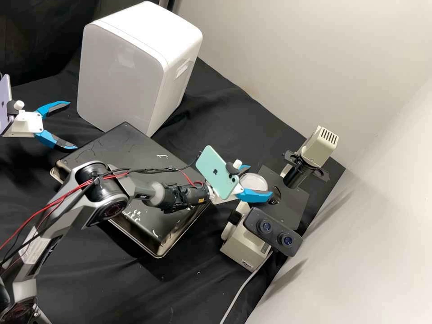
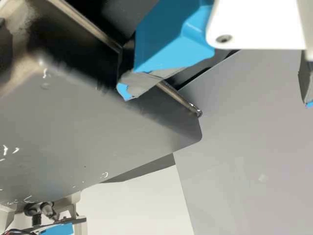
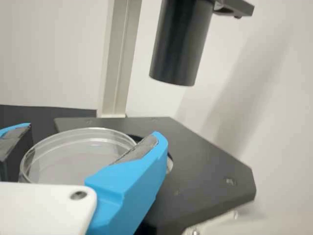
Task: Place the petri dish on the microscope
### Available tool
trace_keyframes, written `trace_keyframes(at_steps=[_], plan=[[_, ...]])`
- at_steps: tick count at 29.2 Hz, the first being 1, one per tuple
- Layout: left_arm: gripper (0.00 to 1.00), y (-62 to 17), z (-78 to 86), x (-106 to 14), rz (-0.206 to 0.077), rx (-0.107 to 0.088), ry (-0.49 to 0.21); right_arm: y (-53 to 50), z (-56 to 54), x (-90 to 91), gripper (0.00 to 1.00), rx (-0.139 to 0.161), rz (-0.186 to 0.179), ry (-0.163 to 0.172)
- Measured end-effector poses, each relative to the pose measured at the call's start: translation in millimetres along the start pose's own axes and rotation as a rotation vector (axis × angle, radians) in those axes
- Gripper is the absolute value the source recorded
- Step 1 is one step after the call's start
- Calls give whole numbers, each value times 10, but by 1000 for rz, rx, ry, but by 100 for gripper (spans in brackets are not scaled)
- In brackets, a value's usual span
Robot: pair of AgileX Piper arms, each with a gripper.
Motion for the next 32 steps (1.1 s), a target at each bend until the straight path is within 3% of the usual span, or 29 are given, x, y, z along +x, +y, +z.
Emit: trace_keyframes(at_steps=[4, 10, 14, 19, 25, 26, 32], plan=[[100, -3, -4, 1, -1, -2, 4, 5, 16, 114, 0, -21, 21, -17], [100, -25, 2, 9, -10, 2, 7, 2, 35, 207, 0, -28, 42, -43], [100, -24, 2, 15, -9, 3, 10, 9, 98, 256, 0, -38, 54, -62], [100, -10, 10, 31, -2, 11, 9, 54, 219, 315, 0, -31, 94, -103], [100, -10, 14, 30, -2, 14, 7, 55, 262, 344, 0, -43, 128, -118], [100, -10, 14, 30, -2, 14, 7, 53, 264, 349, 100, -44, 130, -119], [100, -10, 14, 30, -2, 14, 7, 63, 266, 358, 100, -52, 136, -129]])
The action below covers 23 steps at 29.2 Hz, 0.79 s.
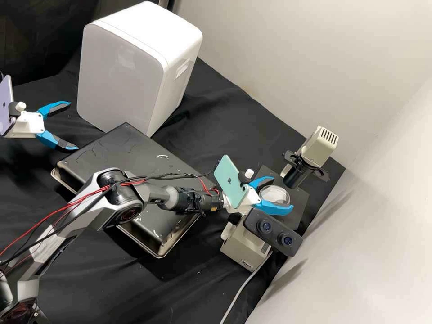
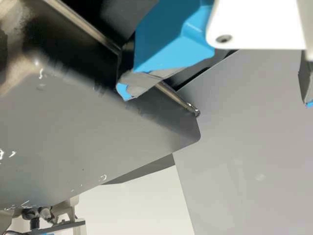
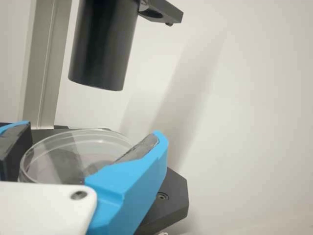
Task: Place the petri dish on the microscope
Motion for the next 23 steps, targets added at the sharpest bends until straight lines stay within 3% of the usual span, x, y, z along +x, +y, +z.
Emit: trace_keyframes(at_steps=[10, 23], plan=[[100, 0, 0, 0, 0, 0, 0, 1, -1, 1, 100, -2, 1, 0], [100, 0, 0, 0, 0, 0, 0, -11, 17, -13, 100, 32, 5, -1]])
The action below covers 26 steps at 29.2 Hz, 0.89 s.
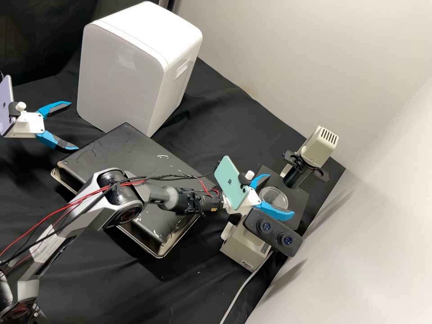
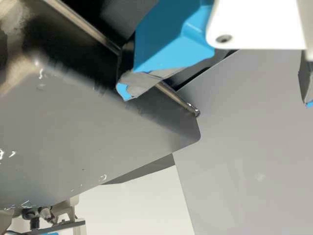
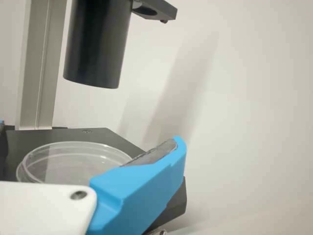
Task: Place the petri dish on the microscope
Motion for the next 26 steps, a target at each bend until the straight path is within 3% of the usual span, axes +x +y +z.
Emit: trace_keyframes(at_steps=[3, 5, 11, 15, 26], plan=[[100, 0, 0, 0, 0, 0, 0, 4, 11, -50, 100, 7, -1, 11], [100, 0, 0, 0, 0, 0, 0, 1, 23, -99, 100, 33, -15, 18], [100, 0, 0, 0, 0, 0, 0, -15, 46, -271, 100, 54, -76, 53], [100, 0, 0, 0, 0, 0, 0, -39, 47, -433, 100, -19, -145, 83], [100, 3, 1, 3, 1, 0, 0, 75, -39, -709, 100, -7, -183, 140]])
